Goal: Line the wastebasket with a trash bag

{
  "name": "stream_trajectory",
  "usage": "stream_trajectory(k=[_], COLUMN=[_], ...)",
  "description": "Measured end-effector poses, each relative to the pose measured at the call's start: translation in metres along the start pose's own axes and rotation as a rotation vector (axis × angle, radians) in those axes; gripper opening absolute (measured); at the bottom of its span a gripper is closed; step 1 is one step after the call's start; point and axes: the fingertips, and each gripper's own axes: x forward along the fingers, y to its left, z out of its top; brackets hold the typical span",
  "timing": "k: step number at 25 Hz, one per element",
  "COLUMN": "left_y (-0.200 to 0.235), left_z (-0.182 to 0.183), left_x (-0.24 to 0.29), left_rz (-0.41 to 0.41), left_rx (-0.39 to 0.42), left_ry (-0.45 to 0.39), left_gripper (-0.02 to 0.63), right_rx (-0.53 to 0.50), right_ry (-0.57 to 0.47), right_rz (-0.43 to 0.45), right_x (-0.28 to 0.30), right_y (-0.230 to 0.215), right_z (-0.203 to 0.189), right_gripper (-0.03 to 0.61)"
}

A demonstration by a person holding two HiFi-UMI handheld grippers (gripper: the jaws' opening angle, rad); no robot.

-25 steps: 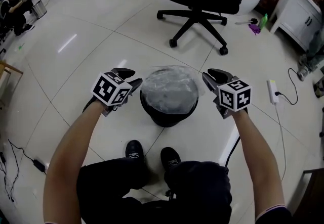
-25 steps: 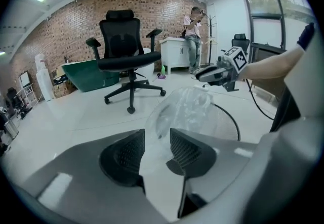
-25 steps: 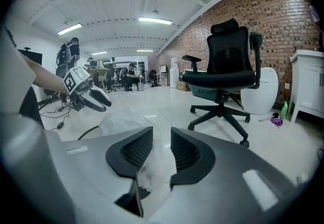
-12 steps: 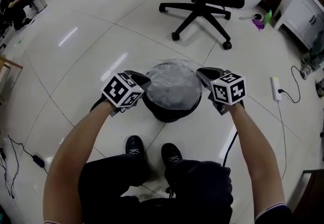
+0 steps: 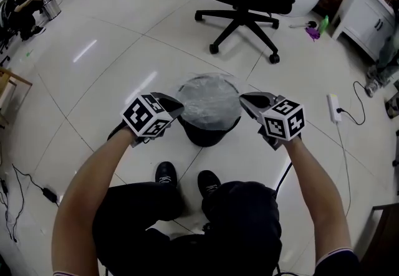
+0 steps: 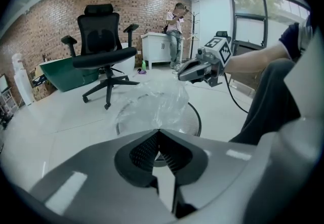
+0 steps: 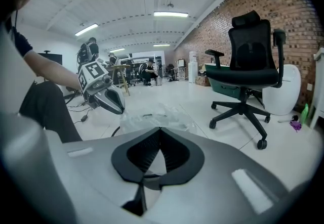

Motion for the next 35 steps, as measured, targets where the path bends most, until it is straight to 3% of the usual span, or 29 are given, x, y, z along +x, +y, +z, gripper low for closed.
stream_trajectory(k=[7,17,27,35], left_y=[-0.035,-0.066,-0.075,-0.059], left_z=[-0.034,-0.074,-0.11,-0.117], left_x=[-0.011,-0.01,0.019,0.052], left_rz=[-0.025,-0.025,0.023,0.052], left_rx=[0.003,-0.083,-0.265,-0.3], left_ry=[0.054,0.05,0.022,0.036], left_gripper=[0.012,0.012,0.012,0.012], right_rx=[0.027,0.056,0.113,0.198], right_ry=[0.005,0.088,0.201,0.211], right_rz=[0.044,0.09,0.115,0.063], right_x=[-0.018,-0.018,0.006,0.025], right_y=[0.04,0.073,0.073,0.048], right_z=[-0.029,-0.084,-0.134,-0.154], right_gripper=[0.002,0.002,0.002,0.002])
